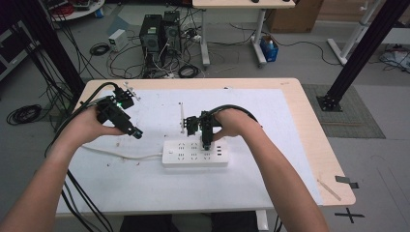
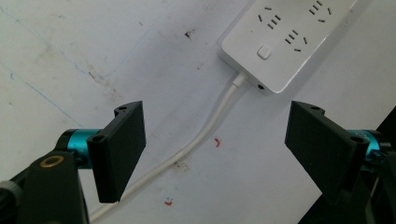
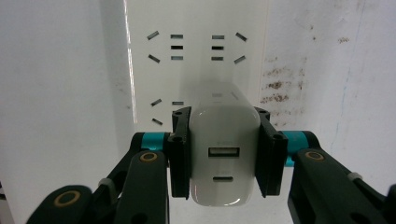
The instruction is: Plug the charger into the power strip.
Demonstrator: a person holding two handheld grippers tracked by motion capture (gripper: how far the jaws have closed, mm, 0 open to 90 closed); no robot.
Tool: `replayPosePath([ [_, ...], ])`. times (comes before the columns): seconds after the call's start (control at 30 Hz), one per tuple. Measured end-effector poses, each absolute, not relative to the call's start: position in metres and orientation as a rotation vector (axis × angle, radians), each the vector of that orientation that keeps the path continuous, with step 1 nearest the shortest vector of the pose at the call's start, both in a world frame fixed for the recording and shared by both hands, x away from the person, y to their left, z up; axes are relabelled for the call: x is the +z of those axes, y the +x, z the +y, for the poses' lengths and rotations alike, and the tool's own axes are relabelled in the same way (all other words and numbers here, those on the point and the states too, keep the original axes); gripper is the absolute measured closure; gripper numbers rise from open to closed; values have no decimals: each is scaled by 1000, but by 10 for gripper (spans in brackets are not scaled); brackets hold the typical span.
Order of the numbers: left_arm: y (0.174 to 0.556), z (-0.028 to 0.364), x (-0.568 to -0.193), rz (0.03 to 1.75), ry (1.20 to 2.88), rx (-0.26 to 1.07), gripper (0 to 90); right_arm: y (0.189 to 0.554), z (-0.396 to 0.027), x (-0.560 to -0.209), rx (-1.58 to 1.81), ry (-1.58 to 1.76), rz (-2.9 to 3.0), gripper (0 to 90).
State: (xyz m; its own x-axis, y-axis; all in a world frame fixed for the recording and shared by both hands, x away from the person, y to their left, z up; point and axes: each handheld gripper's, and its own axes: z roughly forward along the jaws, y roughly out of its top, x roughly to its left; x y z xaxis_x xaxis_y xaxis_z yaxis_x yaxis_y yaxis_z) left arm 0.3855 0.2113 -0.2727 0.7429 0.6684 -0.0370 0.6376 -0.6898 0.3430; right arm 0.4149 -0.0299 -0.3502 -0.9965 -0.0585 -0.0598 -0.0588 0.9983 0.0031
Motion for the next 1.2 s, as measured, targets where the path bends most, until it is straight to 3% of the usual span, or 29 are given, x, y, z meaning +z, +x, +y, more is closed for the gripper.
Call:
replayPosePath([
  [0.97, 390, 212, -277, 1015, 2620, 116, 206, 415, -31, -365, 37, -57, 3071, 622],
  [1.0, 389, 213, -276, 1008, 2619, 119, 206, 415, -30, -366, 27, -51, 3070, 613],
  [1.1, 389, 217, -274, 1013, 2602, 134, 205, 419, -35, -368, 37, 10, 3111, 354],
  [1.2, 390, 219, -274, 1016, 2602, 138, 205, 426, -58, -341, 323, 219, 3121, 302],
])
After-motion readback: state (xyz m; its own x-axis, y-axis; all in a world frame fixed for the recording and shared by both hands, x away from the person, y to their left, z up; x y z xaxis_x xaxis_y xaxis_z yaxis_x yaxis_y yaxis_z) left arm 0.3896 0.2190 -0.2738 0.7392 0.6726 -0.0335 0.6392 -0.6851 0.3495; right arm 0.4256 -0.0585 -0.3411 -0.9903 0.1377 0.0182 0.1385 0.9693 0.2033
